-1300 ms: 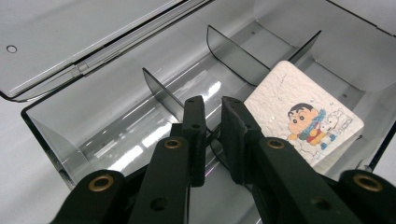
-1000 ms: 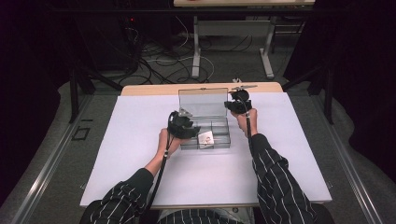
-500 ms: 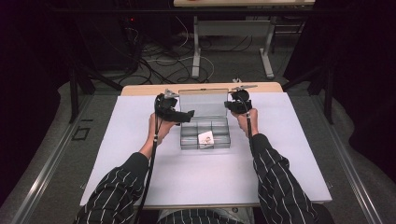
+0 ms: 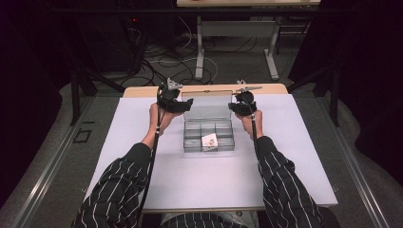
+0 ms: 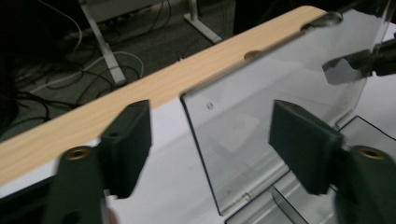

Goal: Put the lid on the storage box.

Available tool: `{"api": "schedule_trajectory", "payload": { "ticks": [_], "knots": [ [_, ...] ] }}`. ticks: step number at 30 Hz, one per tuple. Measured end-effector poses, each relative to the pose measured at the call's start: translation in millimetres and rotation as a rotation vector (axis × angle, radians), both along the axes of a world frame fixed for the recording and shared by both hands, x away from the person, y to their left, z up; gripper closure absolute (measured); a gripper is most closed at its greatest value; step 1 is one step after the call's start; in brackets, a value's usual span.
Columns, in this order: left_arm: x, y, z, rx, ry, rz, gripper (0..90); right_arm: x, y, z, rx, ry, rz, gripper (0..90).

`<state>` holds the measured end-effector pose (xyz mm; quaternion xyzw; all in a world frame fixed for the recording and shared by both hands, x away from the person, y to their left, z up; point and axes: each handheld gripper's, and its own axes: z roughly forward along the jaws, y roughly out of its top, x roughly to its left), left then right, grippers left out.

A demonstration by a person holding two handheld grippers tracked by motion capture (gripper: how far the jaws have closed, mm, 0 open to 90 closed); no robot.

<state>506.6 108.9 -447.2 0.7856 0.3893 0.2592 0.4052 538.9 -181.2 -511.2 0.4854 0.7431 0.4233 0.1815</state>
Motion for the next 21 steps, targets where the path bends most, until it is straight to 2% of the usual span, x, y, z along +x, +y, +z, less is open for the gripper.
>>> {"api": "schedule_trajectory", "payload": {
  "ticks": [1, 2, 6, 7, 12, 18, 21],
  "knots": [
    [0.9, -0.9, -0.1, -0.005, -0.014, 0.013, 38.7, -0.3, 0.0, 0.2, 0.001, -0.001, 0.0, 90.0],
    [1.7, 0.2, 1.5, 0.016, 0.002, 0.002, 41.8, -0.3, -0.1, 0.2, -0.004, -0.009, -0.002, 90.0],
    [4.1, 1.0, 0.8, 0.014, -0.006, 0.004, 48.9, -0.9, -0.3, 0.4, -0.006, -0.014, 0.005, 90.0],
    [4.1, 1.0, 0.8, 0.007, 0.007, -0.002, 50.4, -1.4, 0.2, 0.5, -0.001, -0.009, 0.001, 90.0],
    [2.1, -2.3, -0.3, 0.003, 0.002, -0.045, 61.3, -2.3, -0.5, 1.0, -0.005, -0.011, 0.003, 90.0],
    [-1.2, 3.8, -0.4, -0.039, 0.005, -0.065, 65.9, -5.2, -2.3, 7.0, -0.006, -0.018, 0.006, 90.0],
    [-5.6, 5.1, -0.1, -0.042, 0.006, -0.074, 67.2, -8.8, -4.8, 11.6, -0.026, -0.025, 0.02, 90.0]
  ]
}}
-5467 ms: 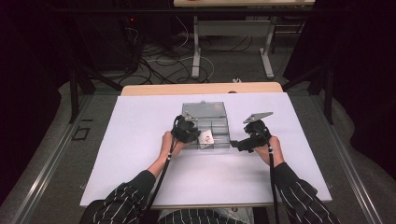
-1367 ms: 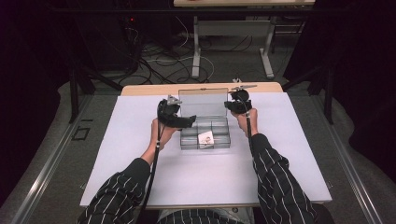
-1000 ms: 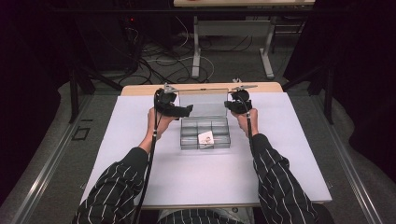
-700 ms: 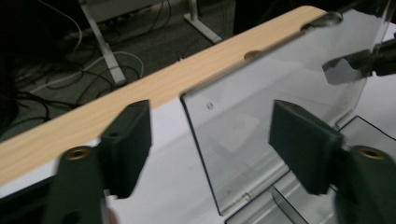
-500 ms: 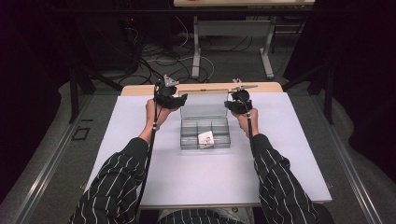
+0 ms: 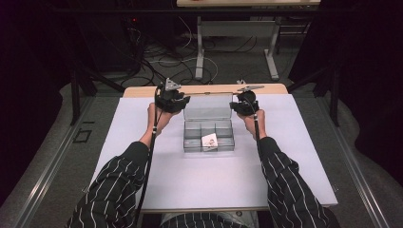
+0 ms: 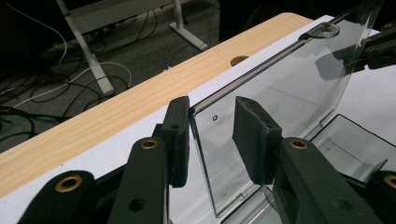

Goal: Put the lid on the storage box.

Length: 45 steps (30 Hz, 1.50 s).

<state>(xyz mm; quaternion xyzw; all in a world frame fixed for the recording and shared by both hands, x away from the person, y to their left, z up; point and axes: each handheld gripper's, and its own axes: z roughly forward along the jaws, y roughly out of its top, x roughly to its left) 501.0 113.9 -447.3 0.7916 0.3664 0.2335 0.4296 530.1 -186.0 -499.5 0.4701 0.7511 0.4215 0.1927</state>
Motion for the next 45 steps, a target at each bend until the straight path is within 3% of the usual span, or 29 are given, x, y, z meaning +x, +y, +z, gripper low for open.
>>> {"api": "schedule_trajectory", "payload": {
  "ticks": [8, 10, 13, 22, 28, 31, 36, 45],
  "knots": [
    [-8.8, 4.5, -0.6, -0.021, -0.009, -0.028, 70.0, -17.0, -14.7, 16.2, -0.007, 0.0, 0.022, 88.9],
    [-11.3, 5.2, 0.8, 0.002, -0.008, -0.04, 70.4, -22.6, -15.4, 18.4, -0.031, 0.013, 0.033, 87.7],
    [-14.1, 5.5, 0.7, 0.001, -0.013, -0.046, 71.0, -29.5, -16.0, 20.8, -0.052, 0.011, 0.069, 85.2],
    [-20.8, 7.5, 0.3, 0.013, -0.016, -0.065, 72.0, -45.7, -11.5, 39.1, -0.039, -0.022, 0.123, 73.0],
    [-24.4, 7.5, -1.8, -0.002, -0.032, -0.066, 72.5, -49.5, -5.7, 50.1, -0.03, -0.049, 0.132, 68.9],
    [-26.5, 8.1, -1.6, 0.028, -0.045, -0.081, 72.9, -51.1, -1.8, 52.6, -0.031, -0.048, 0.131, 68.4],
    [-28.6, 9.0, -2.1, 0.029, -0.045, -0.089, 73.2, -53.0, -0.8, 54.9, -0.038, -0.066, 0.129, 68.3],
    [-31.2, 9.4, -1.7, 0.027, -0.032, -0.094, 73.3, -56.5, -0.3, 61.0, -0.037, -0.054, 0.132, 69.1]
  ]
}}
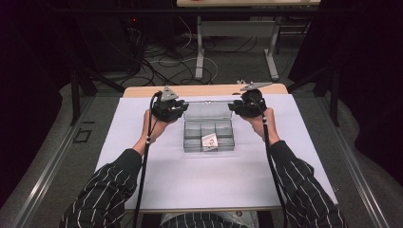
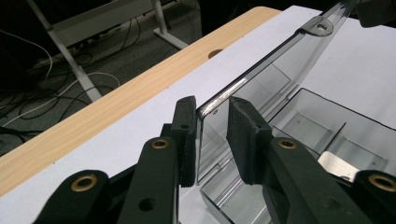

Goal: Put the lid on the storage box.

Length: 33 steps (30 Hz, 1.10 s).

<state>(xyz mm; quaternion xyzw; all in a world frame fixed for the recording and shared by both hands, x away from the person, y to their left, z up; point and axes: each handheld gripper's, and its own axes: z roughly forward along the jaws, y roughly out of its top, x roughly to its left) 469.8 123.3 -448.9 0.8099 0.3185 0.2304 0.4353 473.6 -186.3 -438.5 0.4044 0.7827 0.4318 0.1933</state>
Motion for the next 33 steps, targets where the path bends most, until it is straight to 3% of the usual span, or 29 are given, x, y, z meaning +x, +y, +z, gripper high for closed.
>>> {"api": "schedule_trajectory", "payload": {
  "ticks": [9, 33],
  "knots": [
    [-7.5, 1.0, -0.6, 0.021, 0.007, -0.022, 72.8, -4.6, 0.2, 2.8, -0.009, 0.008, 0.006, 71.2],
    [-21.8, 3.0, -6.6, 0.014, 0.011, -0.037, 70.7, -20.5, -0.8, -3.0, -0.03, 0.001, 0.029, 71.6]
  ]
}}
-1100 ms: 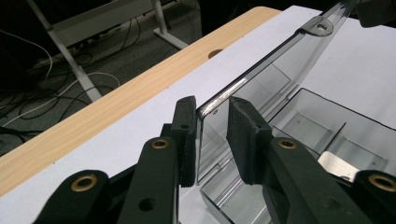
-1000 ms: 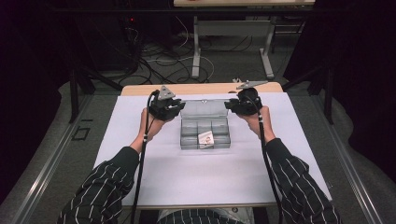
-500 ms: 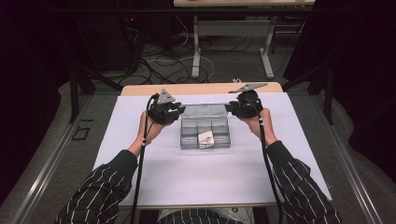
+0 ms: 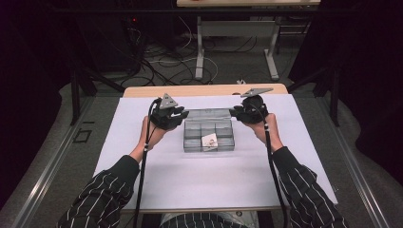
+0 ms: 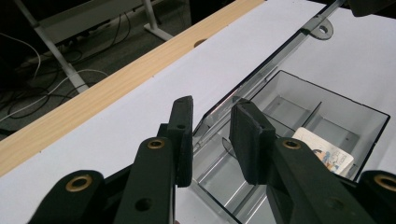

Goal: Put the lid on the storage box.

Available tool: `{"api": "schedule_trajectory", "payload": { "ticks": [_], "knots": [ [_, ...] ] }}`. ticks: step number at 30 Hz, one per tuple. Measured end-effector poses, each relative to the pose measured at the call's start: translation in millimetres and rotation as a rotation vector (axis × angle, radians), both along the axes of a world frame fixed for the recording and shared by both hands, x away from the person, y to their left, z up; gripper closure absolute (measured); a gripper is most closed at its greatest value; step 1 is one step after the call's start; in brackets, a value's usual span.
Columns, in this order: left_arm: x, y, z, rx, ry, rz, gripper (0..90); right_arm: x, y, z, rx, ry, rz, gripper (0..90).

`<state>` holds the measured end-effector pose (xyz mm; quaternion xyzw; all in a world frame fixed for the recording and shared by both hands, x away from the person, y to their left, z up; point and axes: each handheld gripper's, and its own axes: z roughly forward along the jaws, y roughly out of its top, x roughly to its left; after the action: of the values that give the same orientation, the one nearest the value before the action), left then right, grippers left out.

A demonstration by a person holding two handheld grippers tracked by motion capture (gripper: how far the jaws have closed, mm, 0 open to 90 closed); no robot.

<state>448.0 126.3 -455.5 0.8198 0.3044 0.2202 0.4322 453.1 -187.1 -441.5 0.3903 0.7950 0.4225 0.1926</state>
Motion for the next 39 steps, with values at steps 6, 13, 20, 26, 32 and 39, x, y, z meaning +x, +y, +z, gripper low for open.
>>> {"api": "schedule_trajectory", "payload": {
  "ticks": [6, 13, 20, 26, 32, 39],
  "knots": [
    [-5.5, 1.0, -3.1, -0.013, 0.016, 0.005, 70.5, -5.3, -0.4, -2.4, -0.006, -0.004, 0.013, 71.3],
    [-12.7, 0.9, -5.4, 0.012, 0.016, 0.011, 70.5, -10.9, -0.1, -4.4, -0.028, -0.003, 0.021, 71.1],
    [-21.5, 0.7, -11.1, 0.012, 0.001, 0.016, 70.3, -17.1, 1.1, -7.6, -0.042, -0.002, 0.027, 70.6],
    [-28.9, 2.9, -15.6, 0.021, -0.009, 0.005, 70.2, -22.3, 1.1, -11.7, -0.058, -0.002, 0.036, 69.4],
    [-35.2, 3.1, -19.2, 0.038, -0.024, 0.001, 70.2, -26.8, 3.6, -15.1, -0.07, -0.006, 0.028, 68.7],
    [-38.2, 1.8, -22.4, 0.064, -0.023, -0.007, 70.1, -31.4, 4.9, -18.9, -0.097, -0.008, 0.033, 67.8]
  ]
}}
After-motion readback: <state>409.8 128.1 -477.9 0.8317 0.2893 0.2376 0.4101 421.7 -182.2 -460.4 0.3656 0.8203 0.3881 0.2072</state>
